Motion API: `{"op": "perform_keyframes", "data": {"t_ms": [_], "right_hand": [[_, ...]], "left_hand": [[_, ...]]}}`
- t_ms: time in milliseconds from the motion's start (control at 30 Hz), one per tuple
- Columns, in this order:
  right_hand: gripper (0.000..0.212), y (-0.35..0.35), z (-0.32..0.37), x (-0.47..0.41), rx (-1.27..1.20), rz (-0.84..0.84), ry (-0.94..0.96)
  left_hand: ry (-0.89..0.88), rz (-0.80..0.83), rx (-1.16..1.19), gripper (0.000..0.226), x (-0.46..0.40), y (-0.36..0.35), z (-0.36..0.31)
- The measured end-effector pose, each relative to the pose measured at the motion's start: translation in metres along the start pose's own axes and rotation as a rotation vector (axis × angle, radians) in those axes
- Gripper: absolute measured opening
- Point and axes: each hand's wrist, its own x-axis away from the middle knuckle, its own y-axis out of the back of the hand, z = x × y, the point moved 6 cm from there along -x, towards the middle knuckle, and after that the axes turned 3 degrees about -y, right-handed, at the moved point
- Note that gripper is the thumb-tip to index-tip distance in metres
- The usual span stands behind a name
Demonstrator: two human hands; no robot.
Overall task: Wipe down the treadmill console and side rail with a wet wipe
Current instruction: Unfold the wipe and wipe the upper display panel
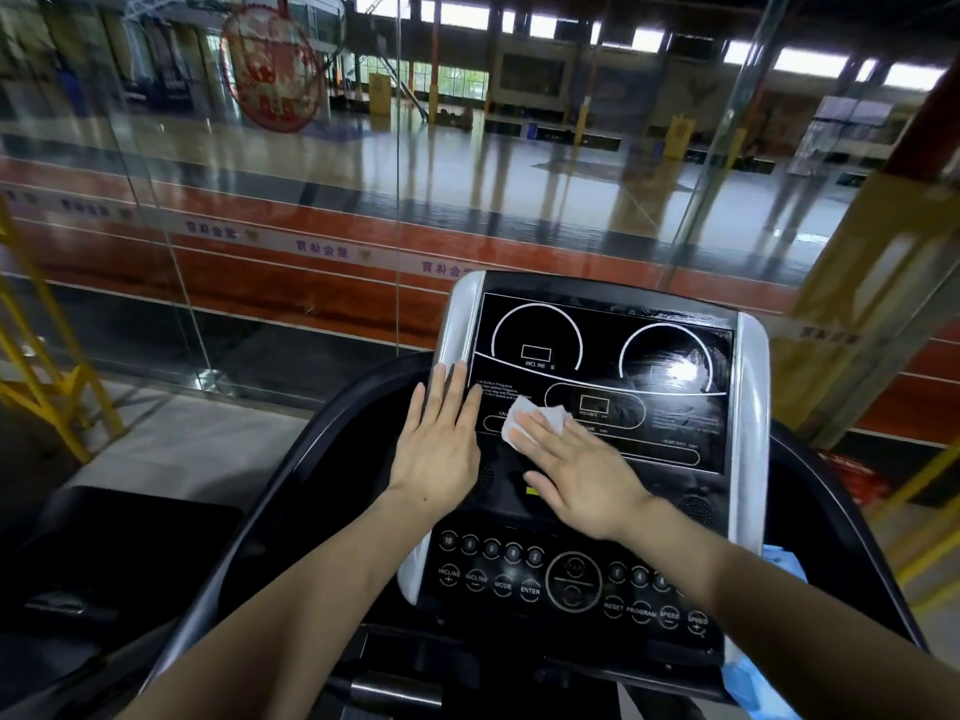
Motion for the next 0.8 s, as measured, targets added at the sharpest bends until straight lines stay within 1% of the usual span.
{"op": "perform_keyframes", "data": {"t_ms": [67,133,200,267,367,433,500,567,667,733,800], "right_hand": [[0.062,0.014,-0.02,-0.016,0.026,-0.059,-0.054],[0.064,0.03,-0.042,-0.034,-0.034,-0.081,-0.178],[0.067,0.033,-0.044,-0.039,-0.085,-0.112,-0.229],[0.066,0.02,-0.028,-0.024,-0.093,-0.114,-0.218],[0.063,-0.009,0.001,0.015,-0.113,-0.053,-0.143],[0.063,-0.015,0.005,0.024,-0.128,-0.038,-0.132],[0.063,-0.008,-0.004,0.015,-0.097,-0.055,-0.142],[0.064,0.009,-0.023,-0.004,-0.07,-0.127,-0.196],[0.065,0.028,-0.052,-0.024,-0.131,-0.16,-0.354],[0.063,0.026,-0.046,-0.023,-0.191,-0.182,-0.41],[0.064,0.014,-0.023,-0.008,-0.204,-0.171,-0.391]], "left_hand": [[-0.008,-0.001,-0.004,0.069,-0.001,0.0,-0.001],[-0.008,-0.003,-0.003,0.068,-0.002,0.001,-0.003],[-0.013,0.0,-0.007,0.067,-0.003,0.001,-0.006],[-0.017,0.003,-0.007,0.067,-0.002,0.0,-0.007],[-0.026,-0.005,-0.007,0.067,-0.001,-0.001,-0.008],[-0.035,-0.005,-0.017,0.066,-0.001,-0.001,-0.008],[-0.039,-0.007,-0.024,0.066,-0.002,0.0,-0.01],[-0.047,-0.017,-0.034,0.065,-0.005,0.003,-0.012],[-0.06,-0.009,-0.045,0.064,-0.007,0.003,-0.016],[-0.063,0.001,-0.05,0.065,-0.008,0.003,-0.017],[-0.066,0.004,-0.054,0.064,-0.008,0.002,-0.018]]}}
